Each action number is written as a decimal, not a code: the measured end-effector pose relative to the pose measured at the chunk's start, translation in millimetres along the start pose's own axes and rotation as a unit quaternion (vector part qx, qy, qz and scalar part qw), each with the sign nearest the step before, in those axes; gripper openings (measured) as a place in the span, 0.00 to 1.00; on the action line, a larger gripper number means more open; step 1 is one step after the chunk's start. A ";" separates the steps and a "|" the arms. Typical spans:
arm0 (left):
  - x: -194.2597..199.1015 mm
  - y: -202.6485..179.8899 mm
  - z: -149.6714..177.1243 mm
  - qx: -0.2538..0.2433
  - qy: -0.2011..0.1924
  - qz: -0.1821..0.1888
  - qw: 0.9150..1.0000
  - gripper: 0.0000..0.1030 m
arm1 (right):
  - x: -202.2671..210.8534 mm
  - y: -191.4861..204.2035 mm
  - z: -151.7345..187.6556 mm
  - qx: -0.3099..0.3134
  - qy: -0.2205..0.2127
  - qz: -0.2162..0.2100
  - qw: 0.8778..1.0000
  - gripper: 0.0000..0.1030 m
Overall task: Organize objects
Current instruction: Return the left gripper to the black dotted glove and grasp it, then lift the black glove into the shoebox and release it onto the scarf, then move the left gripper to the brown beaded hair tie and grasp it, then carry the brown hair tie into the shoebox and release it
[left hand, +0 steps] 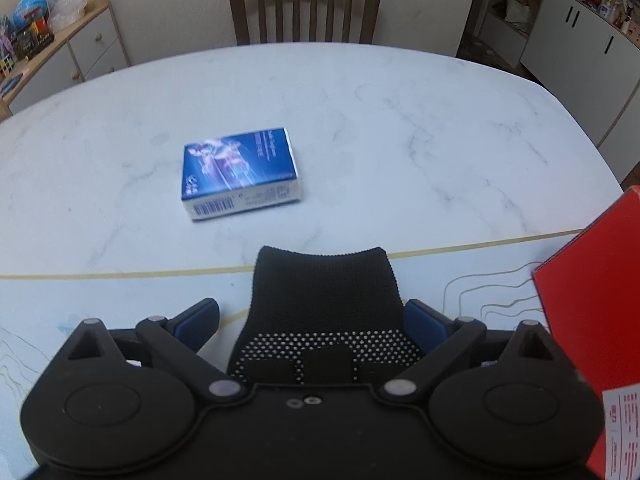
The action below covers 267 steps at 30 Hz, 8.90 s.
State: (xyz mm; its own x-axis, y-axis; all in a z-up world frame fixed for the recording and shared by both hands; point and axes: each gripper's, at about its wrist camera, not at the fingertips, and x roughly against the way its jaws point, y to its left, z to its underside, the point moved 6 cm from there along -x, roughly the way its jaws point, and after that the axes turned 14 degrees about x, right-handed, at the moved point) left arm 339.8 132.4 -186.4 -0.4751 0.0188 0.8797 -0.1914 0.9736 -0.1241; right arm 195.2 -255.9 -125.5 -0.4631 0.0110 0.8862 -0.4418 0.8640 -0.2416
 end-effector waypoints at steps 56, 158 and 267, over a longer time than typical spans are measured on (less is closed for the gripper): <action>186.6 -119.1 22.7 -0.007 -0.058 0.161 0.985 0.07 | 1.9 -2.2 6.9 -0.006 -0.034 -0.013 0.999 0.06; 159.4 -102.4 43.9 0.005 -0.067 0.118 0.991 0.67 | 3.9 1.4 7.8 0.024 -0.035 -0.016 0.999 0.06; 221.8 -138.8 87.4 -0.028 -0.095 0.281 0.955 0.05 | 7.3 13.1 22.8 -0.014 -0.022 -0.020 0.999 0.07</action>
State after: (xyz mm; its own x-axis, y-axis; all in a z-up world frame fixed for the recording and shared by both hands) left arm 185.9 -18.5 -14.2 -0.6376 0.5052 0.5816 0.1839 0.8330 -0.5218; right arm 168.5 -256.0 -131.2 -0.4799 -0.0457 0.8761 -0.4396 0.8767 -0.1951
